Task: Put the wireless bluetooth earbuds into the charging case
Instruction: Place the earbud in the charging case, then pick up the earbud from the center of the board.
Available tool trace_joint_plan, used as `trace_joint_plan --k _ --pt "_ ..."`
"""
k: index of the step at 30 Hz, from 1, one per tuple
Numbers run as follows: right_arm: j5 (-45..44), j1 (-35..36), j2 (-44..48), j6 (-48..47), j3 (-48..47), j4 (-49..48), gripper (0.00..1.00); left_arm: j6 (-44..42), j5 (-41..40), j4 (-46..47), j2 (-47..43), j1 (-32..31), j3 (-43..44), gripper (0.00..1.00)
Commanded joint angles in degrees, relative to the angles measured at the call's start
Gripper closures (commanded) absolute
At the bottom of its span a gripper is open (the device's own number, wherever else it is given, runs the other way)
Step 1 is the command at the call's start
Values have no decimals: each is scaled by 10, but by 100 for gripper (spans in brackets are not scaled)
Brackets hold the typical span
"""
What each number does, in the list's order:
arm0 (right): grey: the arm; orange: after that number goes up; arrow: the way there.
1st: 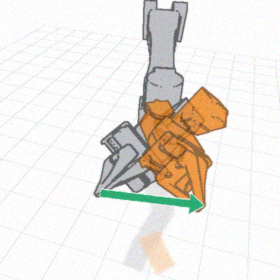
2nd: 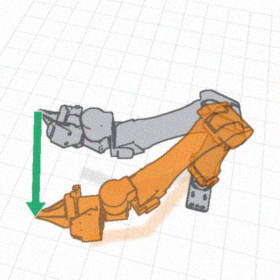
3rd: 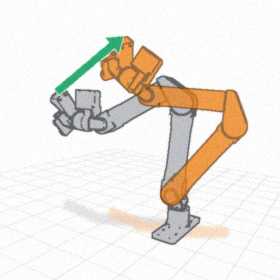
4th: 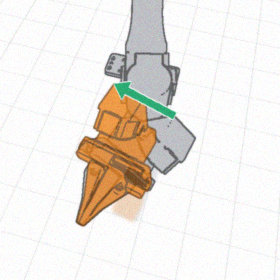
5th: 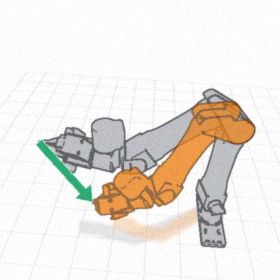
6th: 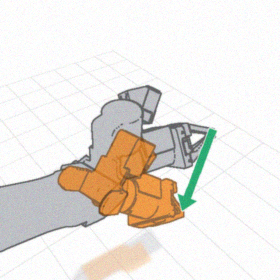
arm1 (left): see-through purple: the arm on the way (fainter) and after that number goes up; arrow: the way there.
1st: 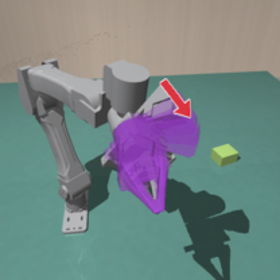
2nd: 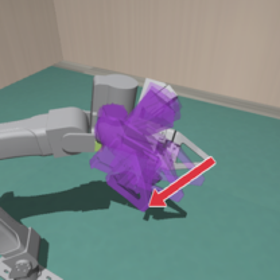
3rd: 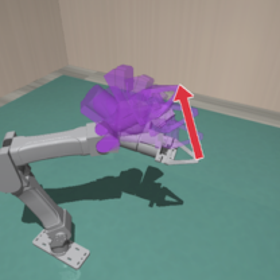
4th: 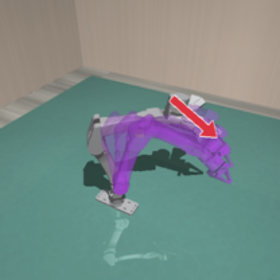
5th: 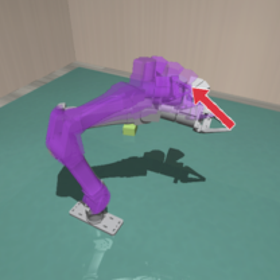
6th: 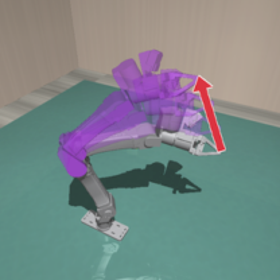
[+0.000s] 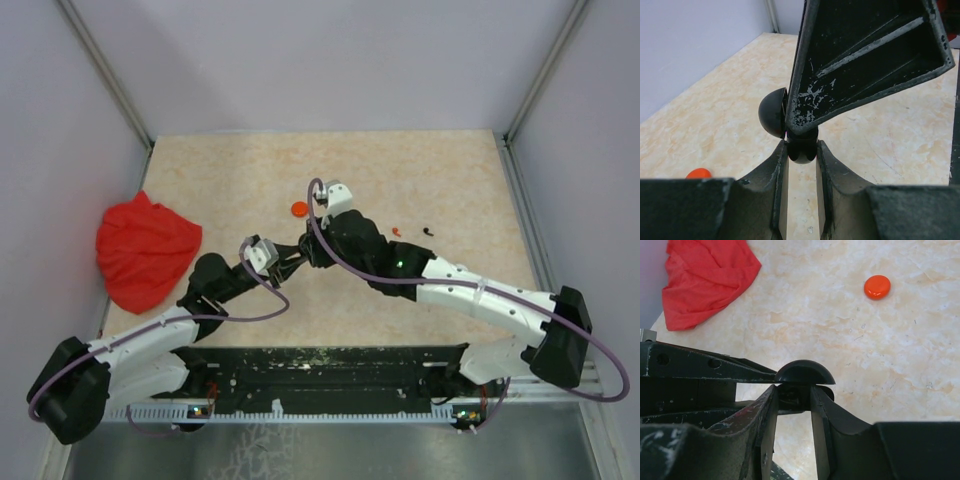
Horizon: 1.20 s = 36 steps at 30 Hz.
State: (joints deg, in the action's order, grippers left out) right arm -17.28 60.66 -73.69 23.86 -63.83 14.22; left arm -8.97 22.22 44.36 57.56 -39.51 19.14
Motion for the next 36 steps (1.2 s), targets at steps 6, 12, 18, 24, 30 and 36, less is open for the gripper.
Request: trace_joint_plan --k 6,12,18,24,30,36 --pt "26 -21 62 -36 -18 13 63 58 -46 70 10 0 -38 99" --pt "42 -104 73 -48 -2 71 60 75 -40 91 19 5 -59 99" --pt "52 -222 66 -57 32 98 59 101 -20 94 30 40 -74 99" --pt "74 -352 24 -67 44 119 59 121 24 72 35 82 -70 99" --pt "59 -443 -74 -80 35 116 59 114 37 40 19 91 -66 99" --pt "21 -490 -151 -81 34 73 59 115 43 35 2 96 -72 99"
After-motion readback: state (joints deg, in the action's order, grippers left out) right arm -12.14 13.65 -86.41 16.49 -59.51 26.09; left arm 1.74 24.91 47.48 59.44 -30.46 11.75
